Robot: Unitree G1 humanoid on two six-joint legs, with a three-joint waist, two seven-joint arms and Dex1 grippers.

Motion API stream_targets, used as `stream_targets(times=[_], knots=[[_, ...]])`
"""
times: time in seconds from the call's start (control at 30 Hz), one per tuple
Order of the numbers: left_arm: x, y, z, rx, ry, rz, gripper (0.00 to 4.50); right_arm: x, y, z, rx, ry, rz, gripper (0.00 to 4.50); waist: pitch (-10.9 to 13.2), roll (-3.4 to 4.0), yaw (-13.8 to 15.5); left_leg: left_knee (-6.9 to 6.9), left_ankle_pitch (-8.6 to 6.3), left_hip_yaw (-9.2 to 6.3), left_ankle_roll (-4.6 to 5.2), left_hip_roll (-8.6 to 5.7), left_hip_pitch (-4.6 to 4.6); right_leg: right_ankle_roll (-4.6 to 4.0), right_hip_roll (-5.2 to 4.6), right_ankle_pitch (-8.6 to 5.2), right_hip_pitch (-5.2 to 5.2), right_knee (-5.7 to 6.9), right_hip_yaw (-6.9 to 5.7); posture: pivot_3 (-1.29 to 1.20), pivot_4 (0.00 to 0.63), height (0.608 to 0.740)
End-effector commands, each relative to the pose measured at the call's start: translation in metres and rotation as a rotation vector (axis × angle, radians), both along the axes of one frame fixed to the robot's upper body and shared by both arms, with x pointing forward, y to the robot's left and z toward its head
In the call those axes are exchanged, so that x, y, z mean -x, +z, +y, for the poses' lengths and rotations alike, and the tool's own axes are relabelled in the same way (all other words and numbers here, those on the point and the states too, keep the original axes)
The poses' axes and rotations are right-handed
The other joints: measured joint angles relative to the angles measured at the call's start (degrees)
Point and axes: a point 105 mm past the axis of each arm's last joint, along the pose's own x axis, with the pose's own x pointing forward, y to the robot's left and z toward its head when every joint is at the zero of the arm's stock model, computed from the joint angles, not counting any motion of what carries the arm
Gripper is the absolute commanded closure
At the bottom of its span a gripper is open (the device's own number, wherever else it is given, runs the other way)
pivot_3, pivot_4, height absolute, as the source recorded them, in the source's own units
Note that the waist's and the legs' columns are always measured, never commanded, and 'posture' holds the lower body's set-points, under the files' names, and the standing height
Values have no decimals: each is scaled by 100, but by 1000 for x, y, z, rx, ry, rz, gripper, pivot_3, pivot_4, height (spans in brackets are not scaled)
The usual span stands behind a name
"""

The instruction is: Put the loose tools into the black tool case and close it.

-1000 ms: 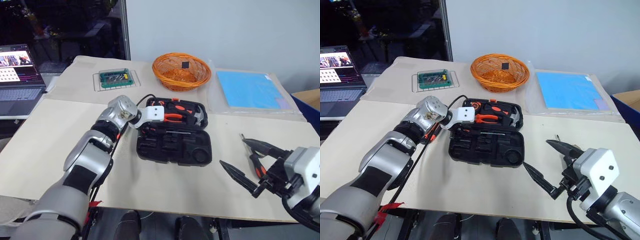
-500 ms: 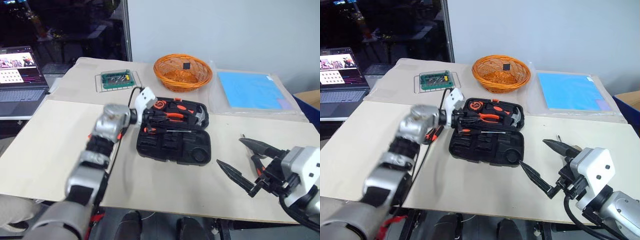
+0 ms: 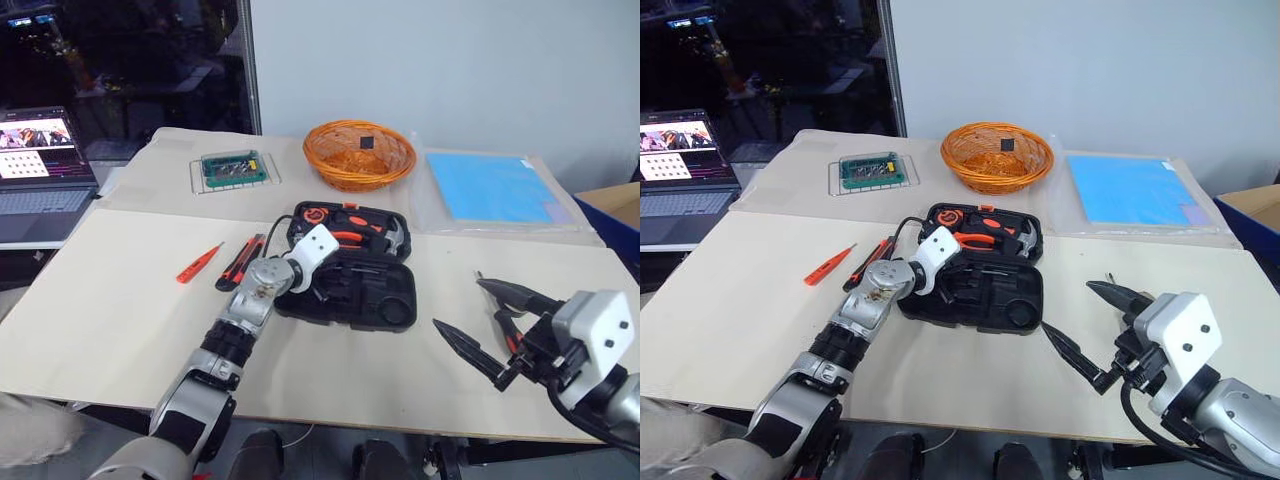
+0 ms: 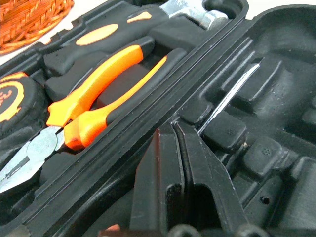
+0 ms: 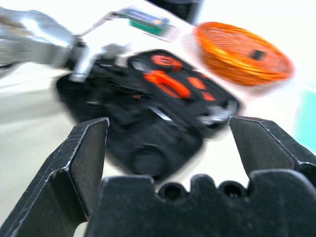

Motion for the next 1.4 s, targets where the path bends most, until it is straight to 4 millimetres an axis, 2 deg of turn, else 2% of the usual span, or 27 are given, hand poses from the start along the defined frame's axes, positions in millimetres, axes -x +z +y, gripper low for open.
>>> stream_targets(times=[0.03,0.1,0.17,0.2,0.27,0.37,0.43,0.53,0.7,0.8,1.0,1.07,1.17,1.23,1.33,1.4], knots=[[16,43,1,285,-116,4,4433,-12,-5,-17,-17,-157,20,0,4,-1,-4,0,0,0,0,0,-9,-1,1,1,0,1,0,0,150,740],[35,64,4,364,-213,9,4433,-14,-9,-30,26,-251,46,0,8,0,-6,-2,2,0,2,3,-34,-16,4,10,-19,5,1,0,150,740],[55,74,12,389,-314,74,3901,-19,-20,-45,134,-355,138,0,12,6,-28,-9,12,1,18,0,-41,-45,4,22,-28,5,4,0,150,740],[63,77,16,374,-355,84,3624,-21,-25,-47,138,-353,190,0,12,6,-33,-15,19,6,31,-1,-41,-47,3,20,-31,5,10,0,150,740],[81,84,23,327,-426,106,3020,-28,-31,-52,96,-320,287,0,12,6,-52,-21,28,6,46,-1,-36,-49,5,15,-30,3,12,0,150,740],[108,90,30,241,-530,159,1893,-38,-42,-80,77,-407,423,0,18,7,-77,-25,27,3,47,-3,-26,-50,6,7,-19,2,13,0,150,740],[119,94,34,213,-568,196,1197,-41,-52,-87,84,-414,517,0,27,4,-55,-26,27,2,47,-3,-28,-49,5,5,-19,-1,12,0,150,740],[132,96,28,182,-609,215,153,-43,-59,-97,75,-414,613,0,29,3,-36,-26,27,2,47,-6,-32,-46,4,0,-19,-11,13,0,150,740],[134,98,25,158,-602,193,153,-52,-73,-111,96,-441,719,0,29,3,-30,-30,22,3,57,-9,-40,-38,7,-2,-12,-44,18,0,150,740],[134,99,24,164,-602,187,80,-59,-85,-119,144,-456,747,724,31,0,-57,-31,18,2,62,-7,-43,-37,13,-2,-14,-48,19,0,150,740],[134,101,23,177,-585,171,80,-66,-99,-130,194,-440,766,2847,33,3,-63,-33,12,3,69,-12,-61,-33,12,-3,-28,-48,24,0,150,740],[134,101,26,179,-570,171,80,-67,-97,-130,195,-430,758,3486,33,3,-61,-32,12,2,70,-13,-65,-30,13,-2,-30,-49,24,0,150,740],[136,98,32,186,-552,166,80,-72,-71,-118,185,-356,680,3518,34,4,-64,-32,11,2,71,-14,-65,-13,13,7,-30,-49,25,0,150,740],[135,99,39,220,-515,169,80,-73,-46,-102,200,-252,614,3518,40,14,-79,-33,11,4,70,-13,-65,-13,13,7,-34,-48,28,0,150,740],[142,101,58,261,-480,212,80,-72,-10,-68,266,-50,522,3519,59,39,-106,-33,11,10,71,-11,-65,-10,13,7,-43,-44,36,0,150,740],[147,98,72,253,-443,212,80,-77,0,-39,332,98,474,3519,66,46,-168,-34,11,11,70,1,-65,25,23,-12,-52,-42,37,0,150,740]])
